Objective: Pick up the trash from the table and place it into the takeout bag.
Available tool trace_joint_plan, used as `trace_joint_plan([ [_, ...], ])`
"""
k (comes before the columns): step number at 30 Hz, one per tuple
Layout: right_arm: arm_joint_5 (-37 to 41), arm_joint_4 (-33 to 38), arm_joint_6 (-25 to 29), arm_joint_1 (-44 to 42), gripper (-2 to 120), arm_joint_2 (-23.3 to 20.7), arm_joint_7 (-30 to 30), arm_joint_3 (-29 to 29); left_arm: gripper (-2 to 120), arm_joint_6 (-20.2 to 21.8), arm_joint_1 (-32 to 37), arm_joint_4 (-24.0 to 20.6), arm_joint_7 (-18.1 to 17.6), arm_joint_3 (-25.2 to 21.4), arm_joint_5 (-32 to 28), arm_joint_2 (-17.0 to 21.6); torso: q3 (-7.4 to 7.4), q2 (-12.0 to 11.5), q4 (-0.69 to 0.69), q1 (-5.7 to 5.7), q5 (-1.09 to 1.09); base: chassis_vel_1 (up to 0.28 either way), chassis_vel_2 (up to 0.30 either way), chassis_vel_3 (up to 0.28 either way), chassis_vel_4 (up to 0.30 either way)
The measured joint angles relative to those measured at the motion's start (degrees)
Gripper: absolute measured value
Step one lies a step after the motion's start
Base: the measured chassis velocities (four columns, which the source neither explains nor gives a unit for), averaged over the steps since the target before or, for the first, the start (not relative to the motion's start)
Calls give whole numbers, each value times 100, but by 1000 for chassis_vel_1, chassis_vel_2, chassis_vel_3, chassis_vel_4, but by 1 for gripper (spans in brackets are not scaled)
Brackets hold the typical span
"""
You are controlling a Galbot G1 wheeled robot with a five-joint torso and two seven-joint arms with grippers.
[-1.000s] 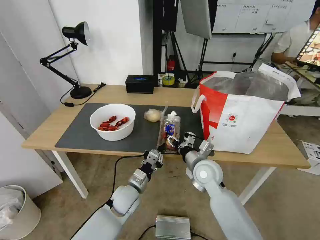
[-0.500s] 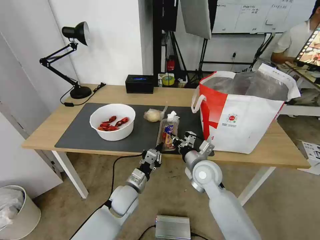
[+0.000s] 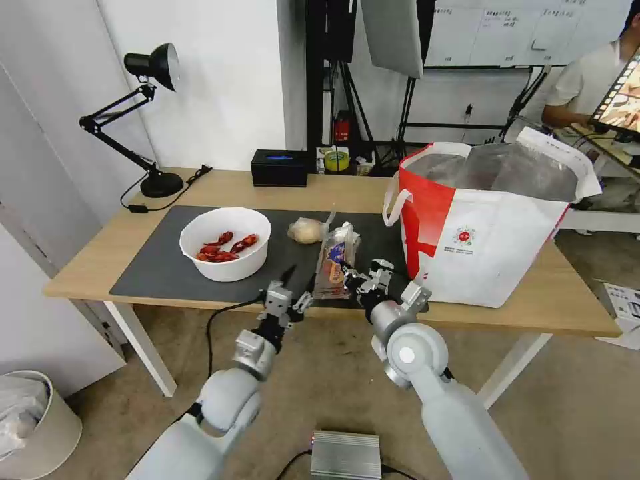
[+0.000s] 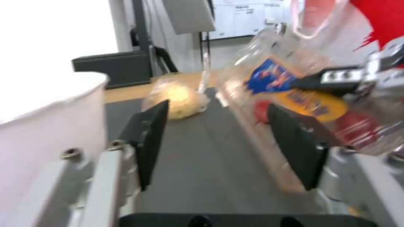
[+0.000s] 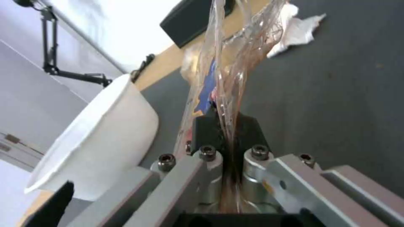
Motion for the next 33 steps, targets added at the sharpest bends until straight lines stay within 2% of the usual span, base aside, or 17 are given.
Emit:
trace_joint_plan([
  [4, 5, 258, 8, -71, 0, -94, -4, -11, 91, 7, 361, -157, -13, -223, -3, -19, 0, 0, 0, 0, 0, 0, 0, 0, 0],
  [8, 127, 570, 7, -133, 0, -213, 21, 5, 99, 10, 631, -249, -14, -416, 59, -52, 0, 0, 0, 0, -1, 0, 0, 0, 0],
  [20, 599, 1610, -49, -167, 0, -610, -1, 303, 100, -10, 1172, -411, 125, -1027, 236, -121, 0, 1, 0, 0, 0, 0, 0, 0, 0],
  [27, 1088, 2066, -71, -128, 0, -946, 131, 711, 100, -21, 1257, -474, 171, -1086, 320, -179, 0, 1, 0, -1, 0, 0, 0, 0, 0],
  [30, 1668, 2274, -113, -6, 0, -1229, 313, 1297, 100, -30, 1332, -511, 196, -1095, 422, -220, 1, 0, -1, 0, 1, 0, 0, 0, 0],
  [33, 1961, 2351, -113, 85, 0, -1418, 415, 1635, 100, -32, 1395, -556, 215, -1145, 466, -251, 1, 0, -1, 0, 1, 0, 0, 0, 0],
])
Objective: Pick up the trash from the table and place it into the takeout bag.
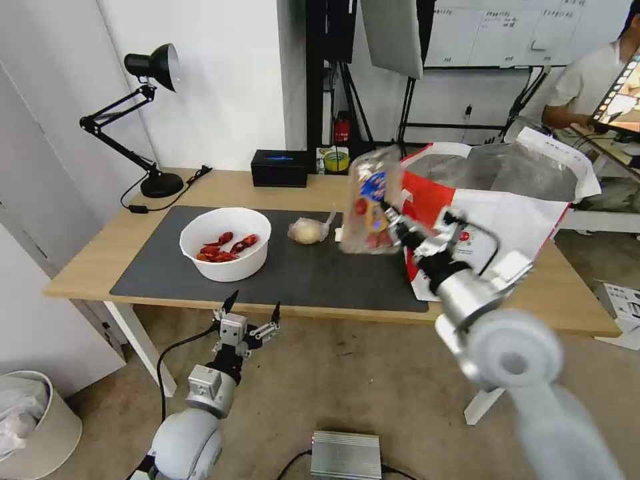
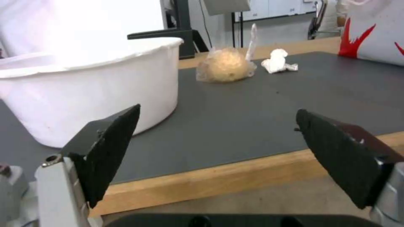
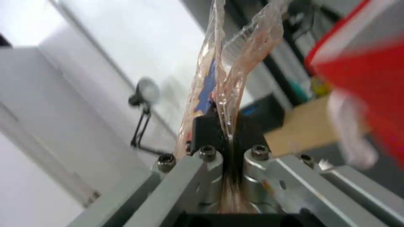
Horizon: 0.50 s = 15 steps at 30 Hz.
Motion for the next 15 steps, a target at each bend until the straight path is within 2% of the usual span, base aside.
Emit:
trace_joint_plan([
  [1, 224, 31, 10, 68, 0, -167, 63, 219, 100, -1, 49, -39, 18, -60, 12, -6, 0, 0, 0, 0, 0, 0, 0, 0, 0],
  [5, 504, 43, 50, 178, 0, -414, 135, 453, 100, -4, 114, -90, 59, -148, 31, -8, 0, 0, 0, 0, 0, 0, 0, 0, 0],
  [8, 955, -77, 101, 477, 0, -829, 302, 750, 100, -11, 202, -168, 86, -232, 65, -38, 0, 0, 0, 0, -1, 0, 0, 0, 0],
  [15, 1307, -384, 144, 867, 0, -1112, 588, 844, 100, -16, 271, -235, 95, -237, 160, -152, 0, 0, 0, 1, 0, 0, 0, 0, 0],
])
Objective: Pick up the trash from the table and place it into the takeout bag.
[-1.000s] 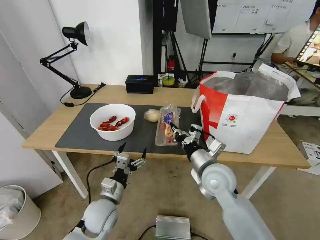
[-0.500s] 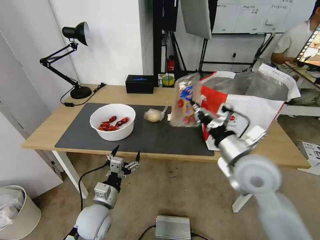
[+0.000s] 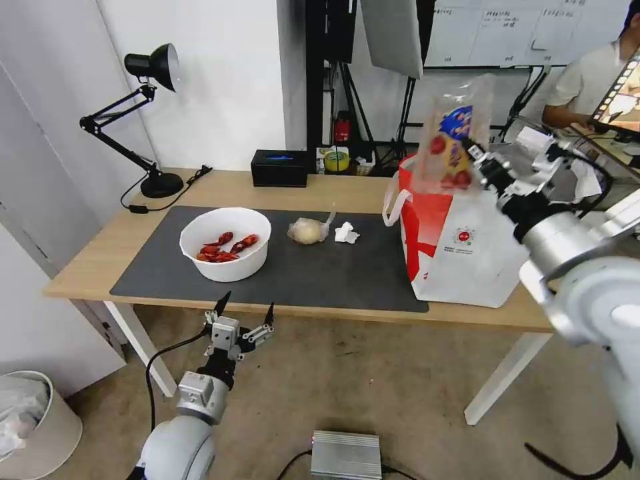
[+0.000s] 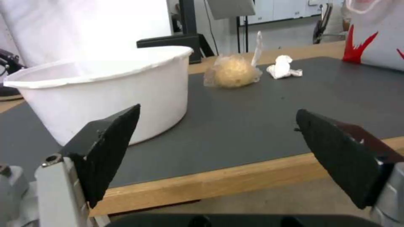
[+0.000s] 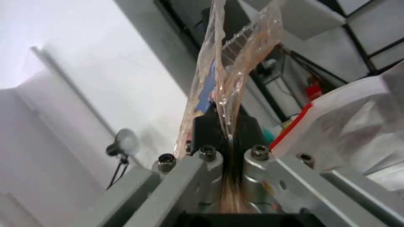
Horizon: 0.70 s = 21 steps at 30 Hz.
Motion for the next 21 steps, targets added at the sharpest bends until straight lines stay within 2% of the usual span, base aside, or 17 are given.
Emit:
trace_joint_plan([
  [8, 826, -607, 127, 662, 0, -235, 611, 26, 100, -31, 84, -40, 12, -37, 52, -65, 0, 0, 1, 0, -1, 0, 0, 0, 0],
  [21, 1510, -1039, 180, 1047, 0, -215, 1639, 5, 100, -86, 146, -29, 29, 8, 97, -204, 0, 0, 0, 0, -1, 0, 0, 0, 0],
])
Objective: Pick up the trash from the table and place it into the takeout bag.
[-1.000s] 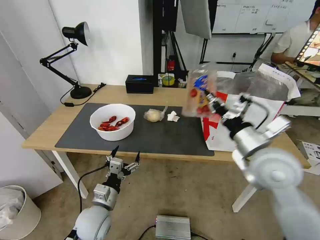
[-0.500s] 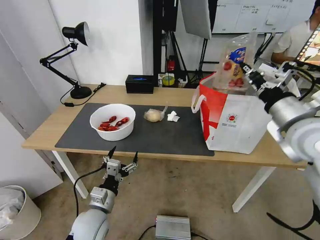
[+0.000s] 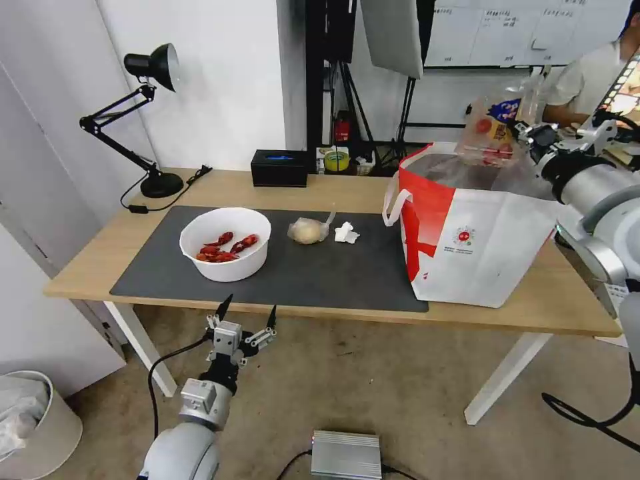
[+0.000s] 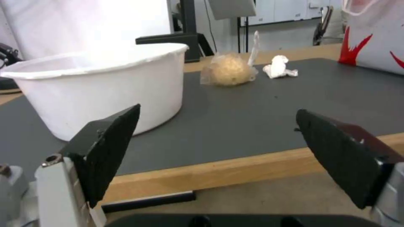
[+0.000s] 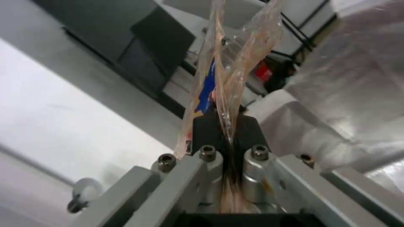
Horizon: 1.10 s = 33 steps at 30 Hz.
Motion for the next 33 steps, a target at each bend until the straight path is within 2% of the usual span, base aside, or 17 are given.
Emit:
trace_joint_plan([
  [6, 234, -203, 4, 89, 0, 79, 522, -9, 100, -2, 2, 23, -13, 3, 12, -37, 0, 0, 0, 0, -1, 0, 0, 0, 0],
  [15, 253, -477, 46, 125, 0, 393, 829, -55, 100, -20, 1, 75, -13, 13, 21, -71, 0, 0, 0, 0, -1, 0, 0, 0, 0],
  [23, 245, -602, 50, 158, 0, 494, 945, -71, 100, -34, -16, 119, -11, 43, 32, -100, 0, 0, 0, 0, -1, 0, 0, 0, 0],
  [26, 230, -605, 41, 143, 14, 512, 950, -71, 100, -38, -22, 129, -10, 48, 35, -103, 0, 0, 0, 0, -1, 0, 0, 0, 0],
  [27, 230, -605, 41, 143, 14, 512, 950, -71, 100, -38, -22, 129, -10, 48, 35, -103, 0, 0, 0, 0, -1, 0, 0, 0, 0],
  [29, 217, -592, 37, 124, 25, 518, 950, -66, 100, -39, -23, 130, -10, 50, 40, -110, 0, 0, 0, 0, -1, 0, 0, 0, 0],
  [30, 217, -592, 37, 124, 25, 518, 950, -66, 100, -39, -23, 130, -10, 50, 40, -110, 0, 0, 0, 0, -1, 0, 0, 0, 0],
  [33, 207, -541, 36, 92, 39, 531, 947, -38, 100, -39, -18, 117, -10, 58, 49, -126, 0, 0, 0, 0, -1, 0, 0, 0, 0],
])
